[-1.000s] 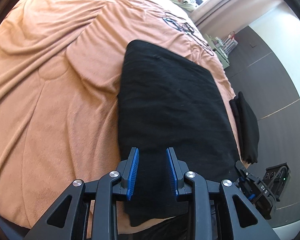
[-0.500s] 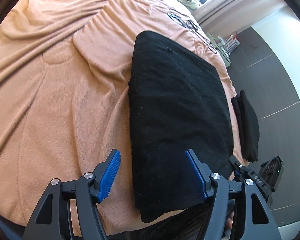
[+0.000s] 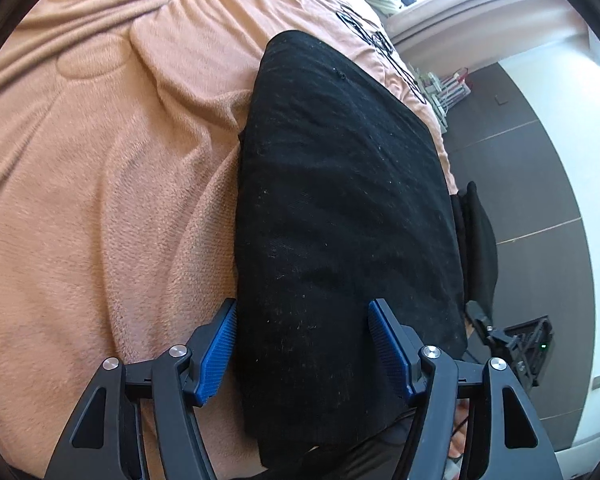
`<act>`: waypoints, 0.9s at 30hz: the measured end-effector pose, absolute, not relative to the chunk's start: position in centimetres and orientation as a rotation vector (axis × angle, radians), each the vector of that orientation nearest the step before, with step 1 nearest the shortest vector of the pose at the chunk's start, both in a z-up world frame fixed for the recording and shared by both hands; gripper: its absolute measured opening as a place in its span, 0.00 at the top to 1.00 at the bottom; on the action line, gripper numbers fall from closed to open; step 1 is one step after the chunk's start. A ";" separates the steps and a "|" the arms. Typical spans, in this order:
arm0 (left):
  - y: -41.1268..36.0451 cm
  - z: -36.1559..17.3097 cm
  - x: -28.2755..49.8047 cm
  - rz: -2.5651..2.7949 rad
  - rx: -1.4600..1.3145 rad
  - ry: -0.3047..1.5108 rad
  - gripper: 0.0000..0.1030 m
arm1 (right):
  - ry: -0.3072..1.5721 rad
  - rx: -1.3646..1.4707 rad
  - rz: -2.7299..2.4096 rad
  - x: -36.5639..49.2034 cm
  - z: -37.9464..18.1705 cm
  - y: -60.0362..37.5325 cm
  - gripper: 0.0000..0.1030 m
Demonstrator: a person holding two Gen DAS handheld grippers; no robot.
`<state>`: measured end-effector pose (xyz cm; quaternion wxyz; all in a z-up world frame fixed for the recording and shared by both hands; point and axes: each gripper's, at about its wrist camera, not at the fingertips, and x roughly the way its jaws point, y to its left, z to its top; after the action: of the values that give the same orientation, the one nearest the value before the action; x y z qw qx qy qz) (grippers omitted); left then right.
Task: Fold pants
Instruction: 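Close the left tool on the folded pants edge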
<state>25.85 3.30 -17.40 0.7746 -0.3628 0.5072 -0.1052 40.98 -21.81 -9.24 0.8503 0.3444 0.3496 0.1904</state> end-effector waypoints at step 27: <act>8.1 -12.5 21.0 -0.160 -0.742 0.993 0.72 | 0.897 0.676 0.468 40.5 -8.7 -16.0 0.67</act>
<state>21.01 8.14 -12.45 0.8109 -0.3473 0.4650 -0.0748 40.48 -16.00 -8.71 0.8206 0.3176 0.4212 0.2197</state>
